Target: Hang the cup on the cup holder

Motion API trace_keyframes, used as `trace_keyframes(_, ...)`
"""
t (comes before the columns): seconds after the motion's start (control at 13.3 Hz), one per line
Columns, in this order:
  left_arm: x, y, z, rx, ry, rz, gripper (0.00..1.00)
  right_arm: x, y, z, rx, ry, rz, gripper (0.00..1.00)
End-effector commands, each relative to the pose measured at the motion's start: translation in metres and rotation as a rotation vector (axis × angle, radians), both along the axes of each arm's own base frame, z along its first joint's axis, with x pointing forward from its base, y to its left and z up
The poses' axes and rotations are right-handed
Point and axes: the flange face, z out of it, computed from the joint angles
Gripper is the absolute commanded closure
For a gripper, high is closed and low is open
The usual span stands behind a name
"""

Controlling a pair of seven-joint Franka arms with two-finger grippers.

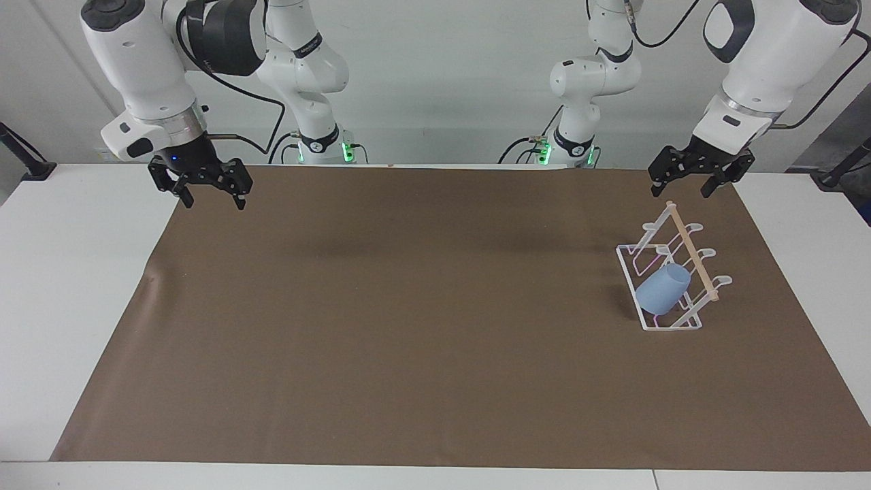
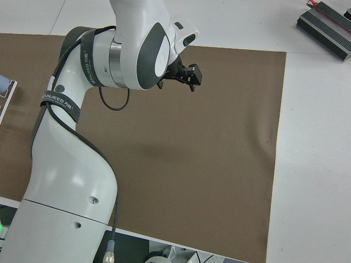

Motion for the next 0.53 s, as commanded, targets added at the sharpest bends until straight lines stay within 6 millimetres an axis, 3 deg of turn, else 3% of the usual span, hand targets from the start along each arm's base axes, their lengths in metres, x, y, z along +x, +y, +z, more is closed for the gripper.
trace_keyframes(0.0, -0.0064, 0.0014, 0.0024, -0.008, 0.007, 0.01, 0.0, -0.0063, -0.0008, 0.0012, -0.009, -0.006, -0.016, 0.0)
trace_keyframes(0.45, -0.0069, 0.0004, 0.0034, -0.008, -0.002, 0.009, 0.0, -0.0063, -0.0008, 0.0012, -0.009, -0.006, -0.016, 0.0)
